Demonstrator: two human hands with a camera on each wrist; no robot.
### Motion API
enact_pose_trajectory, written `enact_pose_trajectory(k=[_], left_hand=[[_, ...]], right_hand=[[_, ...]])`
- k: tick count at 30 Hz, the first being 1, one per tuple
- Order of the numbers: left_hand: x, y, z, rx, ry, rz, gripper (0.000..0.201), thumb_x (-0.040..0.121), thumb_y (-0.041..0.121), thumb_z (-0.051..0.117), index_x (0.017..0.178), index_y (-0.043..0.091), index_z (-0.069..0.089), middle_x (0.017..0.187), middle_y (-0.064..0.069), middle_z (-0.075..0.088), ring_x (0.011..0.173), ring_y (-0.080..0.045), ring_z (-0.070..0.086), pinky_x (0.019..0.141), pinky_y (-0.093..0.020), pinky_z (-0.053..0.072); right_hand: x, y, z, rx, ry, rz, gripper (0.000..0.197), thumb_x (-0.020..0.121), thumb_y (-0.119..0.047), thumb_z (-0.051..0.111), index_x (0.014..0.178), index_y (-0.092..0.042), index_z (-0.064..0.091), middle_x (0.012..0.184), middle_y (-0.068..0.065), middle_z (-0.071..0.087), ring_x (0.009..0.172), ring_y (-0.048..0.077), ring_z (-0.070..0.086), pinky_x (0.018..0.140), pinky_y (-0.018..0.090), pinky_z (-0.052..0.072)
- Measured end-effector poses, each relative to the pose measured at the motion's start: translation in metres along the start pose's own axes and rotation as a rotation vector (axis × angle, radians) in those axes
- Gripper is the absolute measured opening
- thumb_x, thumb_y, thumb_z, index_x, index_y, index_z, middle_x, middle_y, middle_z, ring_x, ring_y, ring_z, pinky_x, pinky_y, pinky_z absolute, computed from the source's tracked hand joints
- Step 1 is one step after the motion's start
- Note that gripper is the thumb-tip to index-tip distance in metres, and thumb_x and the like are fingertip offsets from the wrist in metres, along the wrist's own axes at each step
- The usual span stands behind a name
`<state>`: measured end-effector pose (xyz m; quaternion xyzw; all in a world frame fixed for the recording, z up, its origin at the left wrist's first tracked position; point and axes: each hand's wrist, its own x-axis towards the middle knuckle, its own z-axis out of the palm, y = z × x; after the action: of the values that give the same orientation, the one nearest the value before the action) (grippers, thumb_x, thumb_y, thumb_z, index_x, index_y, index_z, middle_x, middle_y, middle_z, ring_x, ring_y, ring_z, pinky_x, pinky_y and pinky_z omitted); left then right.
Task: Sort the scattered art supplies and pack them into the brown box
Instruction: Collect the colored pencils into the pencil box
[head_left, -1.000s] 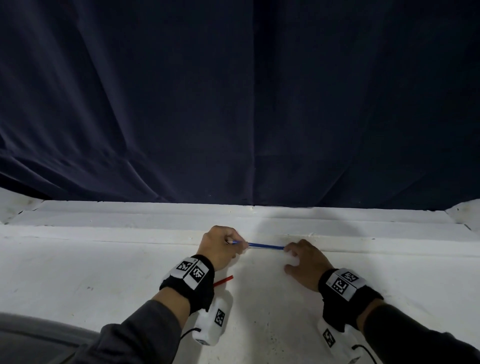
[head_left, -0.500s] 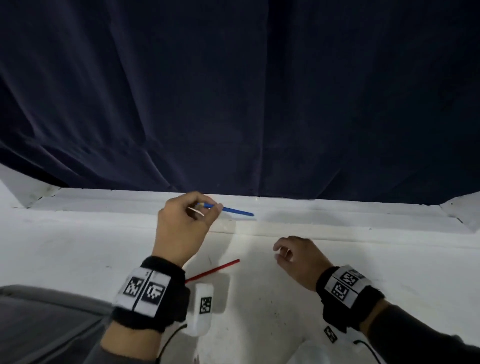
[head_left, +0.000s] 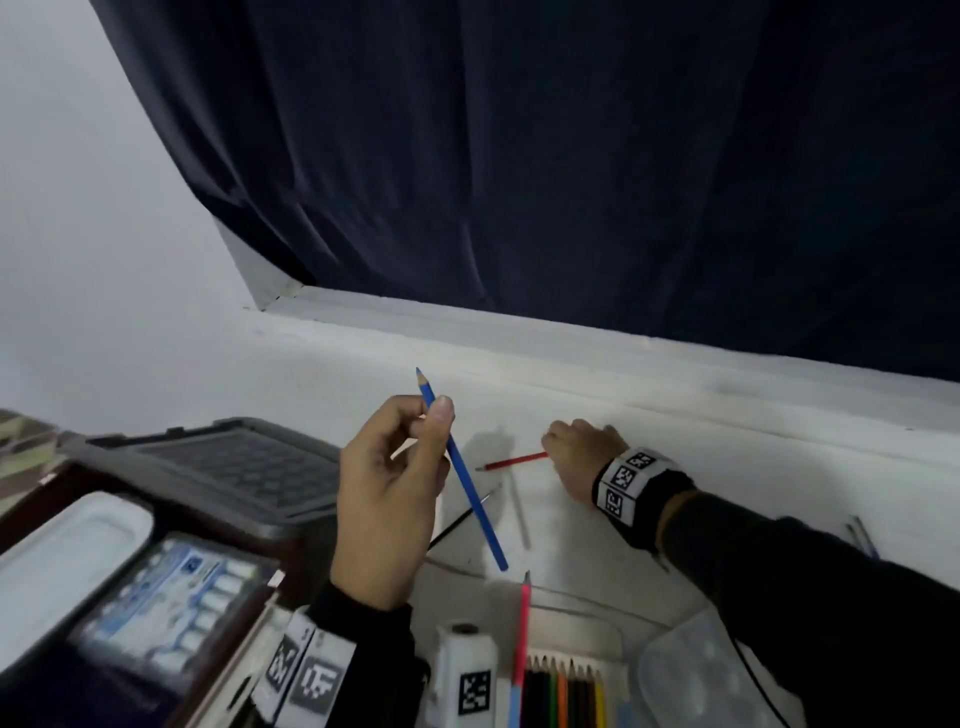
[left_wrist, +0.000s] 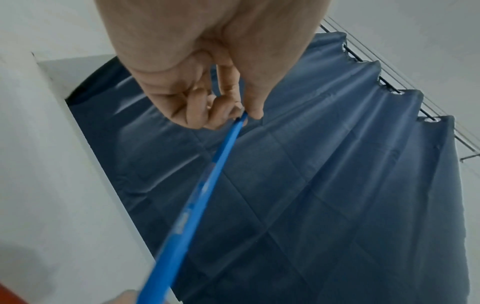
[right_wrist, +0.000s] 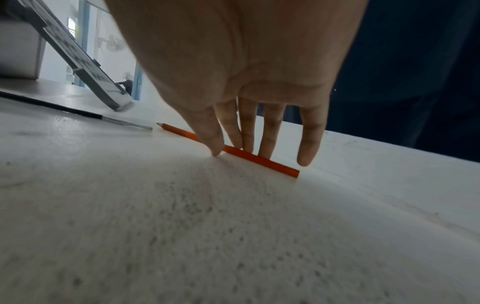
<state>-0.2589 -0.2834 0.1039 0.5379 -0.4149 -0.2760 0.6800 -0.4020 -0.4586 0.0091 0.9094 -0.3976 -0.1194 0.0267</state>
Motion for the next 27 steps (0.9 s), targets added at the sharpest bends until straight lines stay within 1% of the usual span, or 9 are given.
enact_pose_trajectory(k=[4, 7, 10, 12, 15, 19, 21, 24, 27], left_hand=[[-0.017, 0.003, -0.007, 0.022, -0.005, 0.030, 0.028, 0.096, 0.027, 0.058, 0.087, 0.001, 0.060, 0.073, -0.024, 0.033, 0.061, -0.033, 0.027, 0.053, -0.033, 0.028], [-0.027, 0.005, -0.007, 0.033, -0.059, 0.030, 0.026, 0.096, 0.027, 0.057, 0.087, 0.003, 0.061, 0.072, -0.024, 0.034, 0.060, -0.038, 0.027, 0.053, -0.034, 0.028], [-0.036, 0.004, -0.002, 0.032, -0.098, 0.030, 0.025, 0.097, 0.025, 0.056, 0.087, 0.003, 0.062, 0.065, -0.015, 0.042, 0.055, -0.024, 0.038, 0.052, -0.025, 0.037], [-0.043, -0.002, 0.005, 0.051, -0.168, 0.006, 0.025, 0.098, 0.025, 0.056, 0.086, 0.004, 0.063, 0.062, -0.007, 0.046, 0.056, -0.019, 0.042, 0.055, -0.032, 0.039], [-0.052, -0.023, 0.017, 0.152, -0.359, -0.055, 0.028, 0.096, 0.033, 0.057, 0.081, 0.010, 0.065, 0.061, -0.001, 0.054, 0.056, -0.021, 0.042, 0.057, -0.036, 0.035], [-0.057, -0.049, 0.031, 0.339, -0.541, -0.058, 0.033, 0.100, 0.028, 0.056, 0.077, 0.006, 0.063, 0.066, -0.004, 0.063, 0.059, -0.004, 0.052, 0.064, -0.023, 0.039], [-0.056, -0.057, 0.036, 0.429, -0.580, -0.054, 0.034, 0.101, 0.026, 0.056, 0.072, 0.009, 0.062, 0.070, -0.005, 0.067, 0.070, -0.004, 0.062, 0.067, -0.020, 0.044], [-0.052, -0.070, 0.043, 0.543, -0.645, -0.072, 0.036, 0.100, 0.031, 0.057, 0.064, 0.027, 0.057, 0.072, 0.000, 0.070, 0.073, -0.010, 0.064, 0.069, -0.023, 0.048], [-0.048, -0.076, 0.048, 0.645, -0.693, -0.058, 0.032, 0.099, 0.031, 0.059, 0.071, 0.015, 0.061, 0.070, 0.002, 0.071, 0.058, -0.003, 0.057, 0.059, -0.019, 0.042]], right_hand=[[-0.015, -0.004, -0.009, -0.076, 0.002, 0.036, 0.027, 0.091, -0.004, 0.047, 0.112, -0.010, 0.063, 0.119, 0.008, 0.057, 0.110, 0.030, 0.058, 0.091, 0.038, 0.044], [-0.037, -0.003, -0.008, -0.090, 0.010, 0.057, 0.026, 0.090, -0.004, 0.049, 0.111, -0.010, 0.063, 0.118, 0.008, 0.055, 0.116, 0.029, 0.049, 0.088, 0.035, 0.044], [-0.065, -0.002, -0.016, 0.065, 0.058, 0.114, 0.026, 0.090, -0.004, 0.046, 0.111, -0.008, 0.060, 0.118, 0.009, 0.053, 0.115, 0.028, 0.048, 0.088, 0.037, 0.048], [-0.089, -0.002, -0.022, 0.296, 0.163, 0.189, 0.017, 0.094, -0.009, 0.045, 0.108, -0.011, 0.054, 0.110, 0.010, 0.057, 0.104, 0.028, 0.056, 0.084, 0.038, 0.049], [-0.132, -0.007, -0.020, 0.882, 0.337, 0.309, 0.010, 0.096, -0.015, 0.050, 0.106, -0.017, 0.048, 0.089, 0.006, 0.066, 0.076, 0.023, 0.064, 0.067, 0.040, 0.056], [-0.180, -0.025, -0.004, 1.395, 0.263, 0.351, 0.016, 0.096, -0.003, 0.050, 0.106, -0.014, 0.044, 0.081, 0.014, 0.071, 0.059, 0.022, 0.063, 0.055, 0.034, 0.056], [-0.189, -0.034, 0.010, 1.422, 0.221, 0.347, 0.009, 0.099, -0.004, 0.047, 0.104, -0.010, 0.042, 0.079, 0.017, 0.071, 0.057, 0.026, 0.063, 0.055, 0.036, 0.055], [-0.191, -0.041, 0.030, 1.386, 0.204, 0.354, 0.006, 0.100, -0.009, 0.045, 0.100, -0.010, 0.040, 0.078, 0.019, 0.071, 0.056, 0.028, 0.064, 0.057, 0.044, 0.056], [-0.186, -0.044, 0.035, 1.292, 0.180, 0.371, 0.007, 0.100, -0.014, 0.048, 0.100, -0.013, 0.040, 0.081, 0.019, 0.070, 0.059, 0.030, 0.067, 0.059, 0.047, 0.059]])
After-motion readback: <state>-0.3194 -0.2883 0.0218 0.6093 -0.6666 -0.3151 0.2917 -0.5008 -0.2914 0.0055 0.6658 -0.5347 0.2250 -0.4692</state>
